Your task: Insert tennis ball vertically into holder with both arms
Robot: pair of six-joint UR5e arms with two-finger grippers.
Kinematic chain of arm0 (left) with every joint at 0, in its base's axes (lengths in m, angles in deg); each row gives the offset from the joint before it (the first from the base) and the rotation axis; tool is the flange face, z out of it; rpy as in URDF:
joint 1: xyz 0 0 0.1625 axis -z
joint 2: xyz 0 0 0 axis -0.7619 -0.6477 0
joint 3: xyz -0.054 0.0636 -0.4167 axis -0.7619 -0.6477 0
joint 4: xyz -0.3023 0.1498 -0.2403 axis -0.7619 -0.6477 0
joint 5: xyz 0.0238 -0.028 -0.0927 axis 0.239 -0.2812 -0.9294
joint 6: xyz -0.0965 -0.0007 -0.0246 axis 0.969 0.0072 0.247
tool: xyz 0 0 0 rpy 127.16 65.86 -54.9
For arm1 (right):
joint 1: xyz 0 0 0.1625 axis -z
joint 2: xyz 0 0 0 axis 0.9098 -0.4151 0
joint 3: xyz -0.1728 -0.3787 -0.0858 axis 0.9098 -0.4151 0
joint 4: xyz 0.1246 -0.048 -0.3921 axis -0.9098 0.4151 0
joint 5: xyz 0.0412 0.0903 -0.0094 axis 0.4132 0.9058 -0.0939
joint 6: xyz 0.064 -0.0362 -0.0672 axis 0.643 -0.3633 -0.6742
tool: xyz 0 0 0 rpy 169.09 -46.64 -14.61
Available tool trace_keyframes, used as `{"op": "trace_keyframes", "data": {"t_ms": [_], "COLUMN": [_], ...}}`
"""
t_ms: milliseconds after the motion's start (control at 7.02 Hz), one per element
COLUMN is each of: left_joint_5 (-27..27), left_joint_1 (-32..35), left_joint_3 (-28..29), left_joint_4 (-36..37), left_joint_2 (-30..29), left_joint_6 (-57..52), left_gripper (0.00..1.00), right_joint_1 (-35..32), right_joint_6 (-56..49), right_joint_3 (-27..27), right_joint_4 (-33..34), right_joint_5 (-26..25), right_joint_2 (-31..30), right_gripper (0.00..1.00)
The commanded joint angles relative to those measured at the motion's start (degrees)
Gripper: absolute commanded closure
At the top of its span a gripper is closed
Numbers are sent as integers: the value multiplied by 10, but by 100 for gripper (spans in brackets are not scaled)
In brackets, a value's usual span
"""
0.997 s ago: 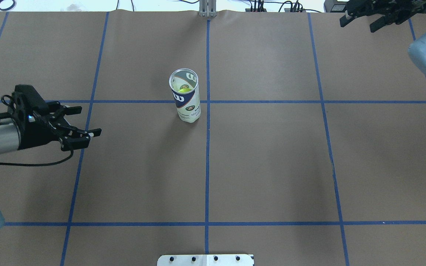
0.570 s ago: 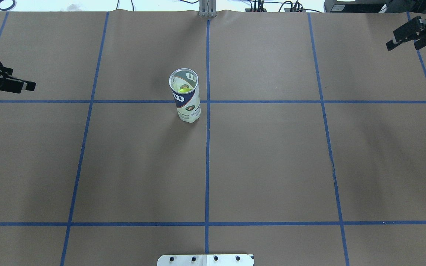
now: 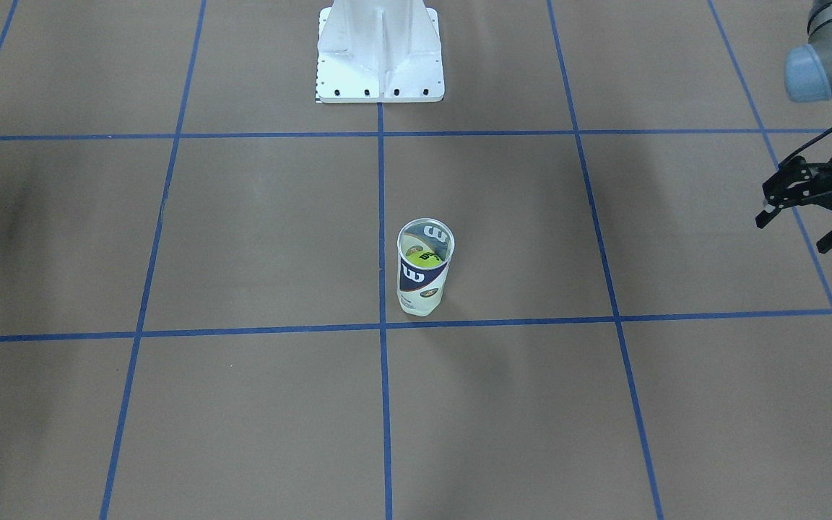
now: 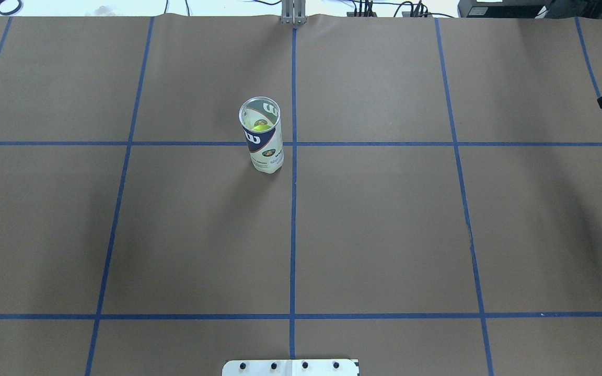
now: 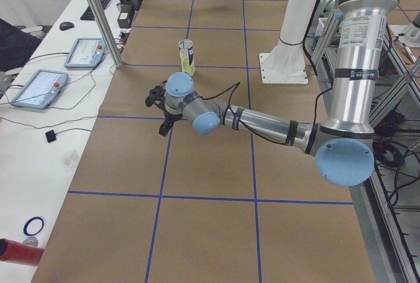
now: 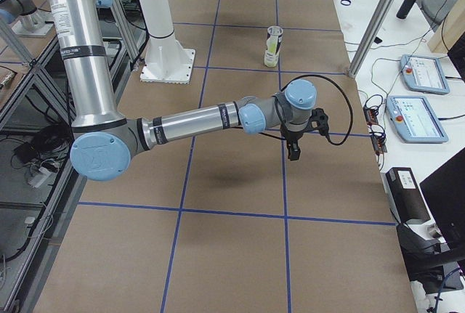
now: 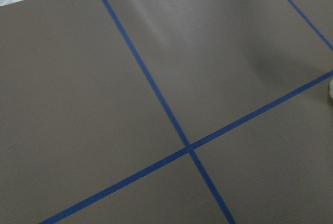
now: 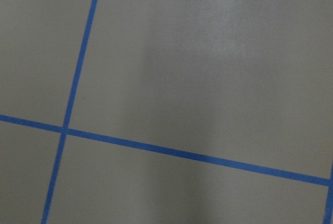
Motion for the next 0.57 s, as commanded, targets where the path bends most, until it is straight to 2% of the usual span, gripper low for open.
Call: {"op": "trace_keyframes", "data": {"t_ms": [0, 142, 285, 427], "left_joint_5": [-3, -15, -16, -16], "left_joint_1": [82, 94, 111, 123], "left_joint_3": [78, 90, 82, 83], "left_joint_4": [9, 101, 175, 181], "left_joint_2": [-1, -9, -12, -12], "left_joint_6": [-89, -125, -206, -242], "left_gripper": [1, 1, 1, 1], "right_joint_1": [-16, -27, -42, -53], "right_joint_6": [-67, -104, -112, -110], "right_joint_3": [-15, -19, -17, -15], "right_joint_4": [19, 50, 77, 77], "right_joint_5": [-5, -15, -22, -23], "right_joint_2": [-35, -45, -46, -61], "right_gripper": [1, 1, 1, 1]}}
